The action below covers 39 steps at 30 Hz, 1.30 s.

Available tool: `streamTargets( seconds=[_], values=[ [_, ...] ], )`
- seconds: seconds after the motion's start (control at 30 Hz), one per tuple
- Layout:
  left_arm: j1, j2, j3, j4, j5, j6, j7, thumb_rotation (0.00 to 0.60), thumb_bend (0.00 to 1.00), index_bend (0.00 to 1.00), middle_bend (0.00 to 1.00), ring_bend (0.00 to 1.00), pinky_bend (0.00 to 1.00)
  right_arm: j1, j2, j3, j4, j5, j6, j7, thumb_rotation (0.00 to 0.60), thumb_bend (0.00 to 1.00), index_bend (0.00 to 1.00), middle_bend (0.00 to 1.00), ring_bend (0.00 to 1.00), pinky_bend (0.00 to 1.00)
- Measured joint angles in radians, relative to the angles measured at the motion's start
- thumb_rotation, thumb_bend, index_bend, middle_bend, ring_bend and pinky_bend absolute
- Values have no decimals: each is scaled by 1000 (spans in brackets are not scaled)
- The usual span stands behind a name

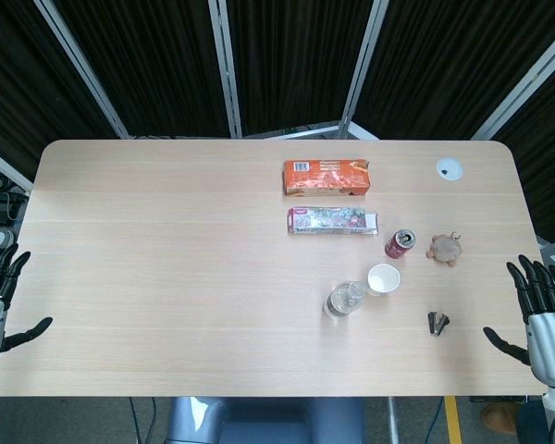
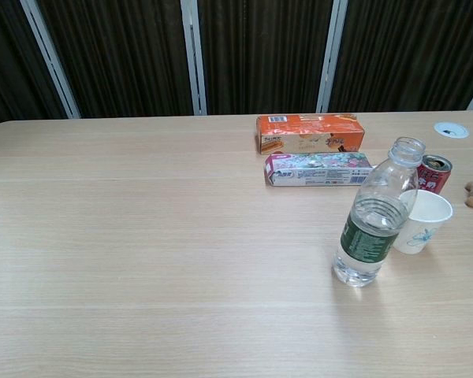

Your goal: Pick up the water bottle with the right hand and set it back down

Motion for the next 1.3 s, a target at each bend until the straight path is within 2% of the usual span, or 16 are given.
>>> streamTargets(
  seconds=[0.2, 0.3, 0.4, 0.6, 0.73, 0.83, 0.93, 1.03, 1.3],
  values=[
    [2, -2, 3, 7, 18, 11, -15, 600, 0, 0, 0, 0, 0, 6, 10, -6, -4, -1, -22, 38, 600, 0, 0, 0, 0, 0],
    [7, 0, 5, 4, 25, 22, -19, 600, 0, 0, 0, 0, 0, 16, 28, -23, -16, 0, -65, 100, 600, 0, 0, 0, 0, 0],
    [8, 1, 3, 2, 30, 29, -24, 600, 0, 0, 0, 0, 0, 41, 65, -58, -27, -15, -156, 216, 600, 0, 0, 0, 0, 0],
    [1, 0, -4, -4, 10, 8, -12, 600, 0, 0, 0, 0, 0, 127, 111, -139, -1, -108, -302, 573, 600, 0, 0, 8, 0, 20],
    [1, -12, -6, -10, 10, 6, 33, 600, 0, 0, 0, 0, 0, 207, 92, -186, 85, -205, -347, 857, 600, 0, 0, 33, 0, 59],
    [-1, -20, -9, -17, 2, 0, 55, 600, 0, 0, 0, 0, 0, 275, 54, -215, 175, -275, -368, 996, 600, 0, 0, 33, 0, 60],
    [-5, -27, -14, -18, -11, -12, 72, 600, 0, 0, 0, 0, 0, 315, 18, -230, 223, -304, -390, 1036, 600, 0, 0, 33, 0, 60],
    [-6, -34, -17, -14, -18, -16, 89, 600, 0, 0, 0, 0, 0, 356, -24, -238, 234, -308, -434, 1011, 600, 0, 0, 33, 0, 60],
    [-6, -39, -22, -6, -30, -20, 92, 600, 0, 0, 0, 0, 0, 429, -103, -239, 257, -253, -516, 997, 600, 0, 0, 33, 0, 60]
  ],
)
